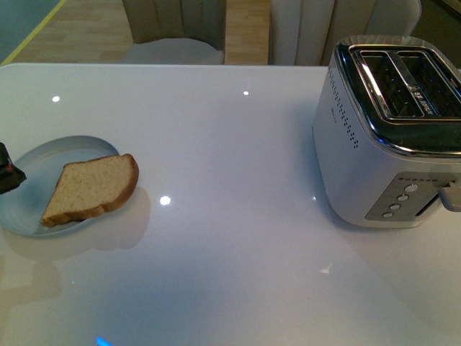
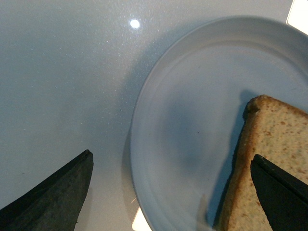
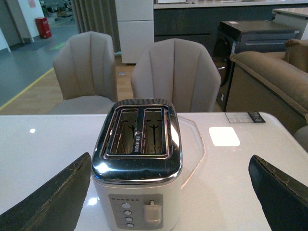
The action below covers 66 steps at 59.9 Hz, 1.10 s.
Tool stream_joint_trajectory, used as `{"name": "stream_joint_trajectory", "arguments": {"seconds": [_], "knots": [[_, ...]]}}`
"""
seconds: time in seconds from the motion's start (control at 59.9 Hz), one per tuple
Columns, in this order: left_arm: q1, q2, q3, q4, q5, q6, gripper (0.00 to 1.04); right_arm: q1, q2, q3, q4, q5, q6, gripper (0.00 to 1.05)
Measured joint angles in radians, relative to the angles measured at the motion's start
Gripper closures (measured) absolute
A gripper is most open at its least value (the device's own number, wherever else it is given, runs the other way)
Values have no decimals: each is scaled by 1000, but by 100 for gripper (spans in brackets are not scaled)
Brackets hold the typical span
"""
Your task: Left arm holds plate, right arm toasts bread
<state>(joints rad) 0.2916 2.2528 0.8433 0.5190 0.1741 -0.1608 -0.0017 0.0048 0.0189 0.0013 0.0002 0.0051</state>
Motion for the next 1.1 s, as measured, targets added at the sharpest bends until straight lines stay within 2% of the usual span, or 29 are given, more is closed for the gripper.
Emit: {"name": "stream_joint_trajectory", "arguments": {"seconds": [0.451, 0.585, 0.702, 0.919, 0.985, 1.102], "knots": [[0, 141, 90, -10, -17, -35, 9, 0, 0, 0, 0, 0, 0, 9], [-2, 143, 90, -17, -21, -47, 29, 0, 0, 0, 0, 0, 0, 9], [-11, 145, 88, -29, -15, -84, 58, 0, 0, 0, 0, 0, 0, 9], [-21, 143, 72, -28, 14, -159, 95, 0, 0, 0, 0, 0, 0, 9], [-20, 137, 69, -28, 32, -186, 102, 0, 0, 0, 0, 0, 0, 9], [-17, 124, 51, -28, 44, -234, 102, 0, 0, 0, 0, 0, 0, 9]]}}
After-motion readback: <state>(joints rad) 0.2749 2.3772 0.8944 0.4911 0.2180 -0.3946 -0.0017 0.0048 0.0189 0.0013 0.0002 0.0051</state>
